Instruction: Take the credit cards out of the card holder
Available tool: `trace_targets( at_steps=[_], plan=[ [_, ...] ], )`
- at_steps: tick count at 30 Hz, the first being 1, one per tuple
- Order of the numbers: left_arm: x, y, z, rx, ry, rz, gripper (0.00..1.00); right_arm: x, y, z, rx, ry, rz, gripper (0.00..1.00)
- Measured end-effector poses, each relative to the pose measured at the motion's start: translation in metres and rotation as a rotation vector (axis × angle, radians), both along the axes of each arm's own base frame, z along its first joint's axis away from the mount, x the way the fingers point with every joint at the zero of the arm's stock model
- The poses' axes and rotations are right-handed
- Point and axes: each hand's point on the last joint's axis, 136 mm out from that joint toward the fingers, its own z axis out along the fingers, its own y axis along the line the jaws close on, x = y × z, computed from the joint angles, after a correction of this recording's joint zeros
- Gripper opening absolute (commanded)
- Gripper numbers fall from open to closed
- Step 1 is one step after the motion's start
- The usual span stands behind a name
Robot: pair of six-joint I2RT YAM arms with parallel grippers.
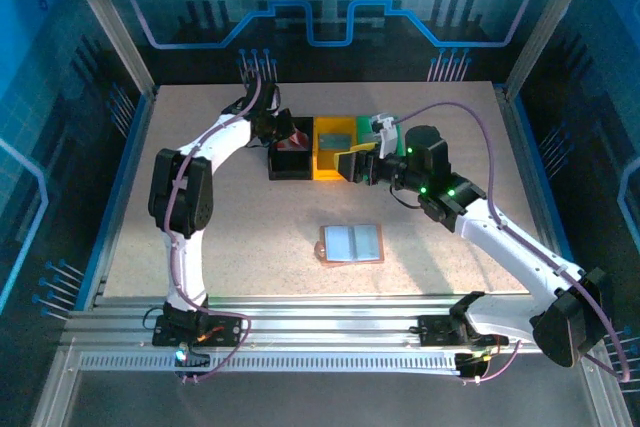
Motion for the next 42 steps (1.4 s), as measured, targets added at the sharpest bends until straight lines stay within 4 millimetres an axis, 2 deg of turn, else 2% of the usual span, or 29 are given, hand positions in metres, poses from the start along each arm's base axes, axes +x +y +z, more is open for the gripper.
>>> trace_targets(
  at_steps=[7, 15, 25, 34, 42],
  plan=[
    [0.005, -0.001, -0.010, 0.003, 0.014, 0.000, 0.00, -0.003, 0.004, -0.001, -0.003, 0.000, 0.014, 0.62],
    [0.018, -0.004, -0.005, -0.002, -0.008, 0.000, 0.00, -0.001, 0.005, -0.006, -0.012, 0.010, 0.017, 0.62],
    [0.018, 0.001, -0.020, 0.006, 0.028, 0.008, 0.00, -0.002, 0.008, -0.009, -0.013, 0.018, 0.029, 0.62],
    [0.020, 0.003, -0.015, 0.006, 0.027, 0.012, 0.00, -0.003, 0.011, -0.012, -0.015, 0.025, 0.044, 0.62],
    [0.022, 0.014, -0.015, 0.008, 0.031, 0.030, 0.00, -0.004, 0.015, -0.017, -0.023, 0.035, 0.054, 0.62]
  ],
)
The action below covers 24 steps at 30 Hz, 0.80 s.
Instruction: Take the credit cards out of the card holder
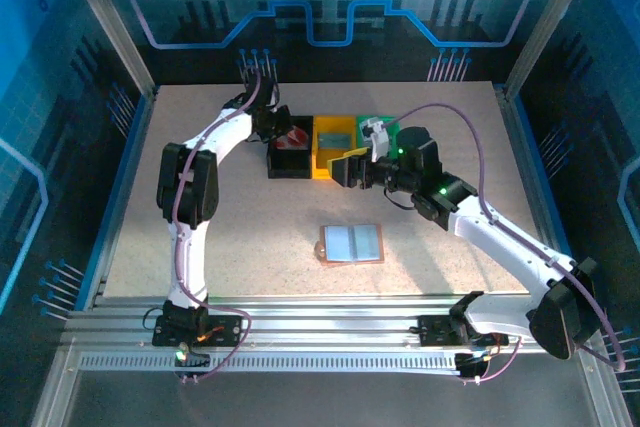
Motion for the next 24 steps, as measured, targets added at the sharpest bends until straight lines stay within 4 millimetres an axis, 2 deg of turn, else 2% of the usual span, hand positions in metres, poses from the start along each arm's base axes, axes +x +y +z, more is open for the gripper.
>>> trace_targets(
  at_steps=[7, 9, 24],
  plan=[
    [0.002, 0.006, 0.001, 0.000, -0.004, 0.011, 0.02, 0.000, 0.001, -0.002, -0.006, 0.001, 0.005, 0.62],
    [0.003, 0.006, 0.002, -0.001, -0.005, 0.012, 0.08, 0.000, 0.001, -0.002, -0.007, 0.000, 0.005, 0.62],
    [0.012, 0.008, 0.004, 0.001, -0.015, 0.013, 0.20, -0.003, 0.006, -0.005, -0.007, 0.007, 0.032, 0.62]
  ],
)
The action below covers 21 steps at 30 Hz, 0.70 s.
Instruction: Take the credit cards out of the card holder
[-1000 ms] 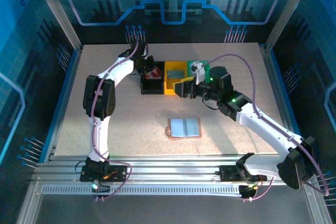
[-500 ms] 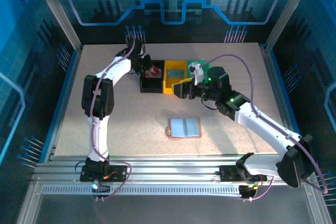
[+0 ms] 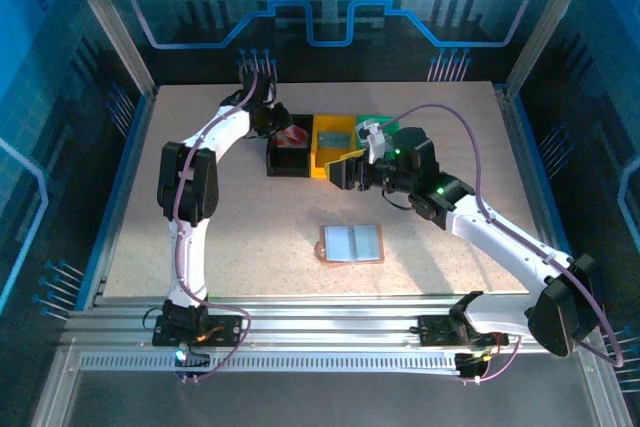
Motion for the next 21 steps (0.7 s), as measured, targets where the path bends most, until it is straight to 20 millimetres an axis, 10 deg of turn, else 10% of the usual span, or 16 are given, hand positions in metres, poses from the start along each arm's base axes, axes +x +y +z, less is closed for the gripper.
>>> trace_targets(
  at_steps=[21],
  plan=[
    [0.017, 0.017, 0.042, 0.049, -0.057, 0.009, 0.50, -0.001, 0.002, -0.006, -0.013, 0.016, 0.009, 0.65]
  ],
)
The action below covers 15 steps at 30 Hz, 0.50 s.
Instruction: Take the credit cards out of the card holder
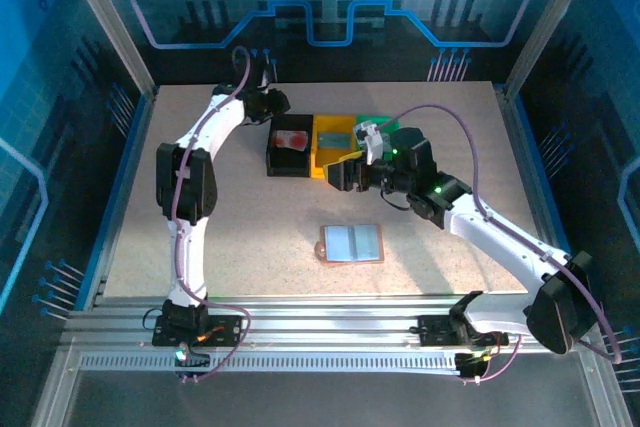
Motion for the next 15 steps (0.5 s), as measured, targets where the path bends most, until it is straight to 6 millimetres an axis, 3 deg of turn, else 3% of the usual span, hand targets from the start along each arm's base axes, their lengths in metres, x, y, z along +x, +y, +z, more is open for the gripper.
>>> trace_targets(
  at_steps=[4, 7, 11, 15],
  plan=[
    [-0.009, 0.001, 0.013, 0.001, -0.010, -0.005, 0.56, -0.001, -0.001, -0.001, -0.011, 0.010, -0.001, 0.66],
    [-0.036, 0.002, 0.029, -0.002, -0.011, -0.008, 0.61, 0.000, -0.002, 0.000, -0.019, 0.014, -0.007, 0.67],
    [-0.090, -0.011, 0.067, -0.024, -0.062, -0.034, 0.77, -0.001, -0.005, -0.008, -0.056, 0.032, -0.033, 0.71],
    [-0.157, -0.041, 0.091, -0.059, -0.120, -0.108, 0.89, -0.005, -0.014, -0.019, -0.113, 0.058, -0.065, 0.77]
  ],
)
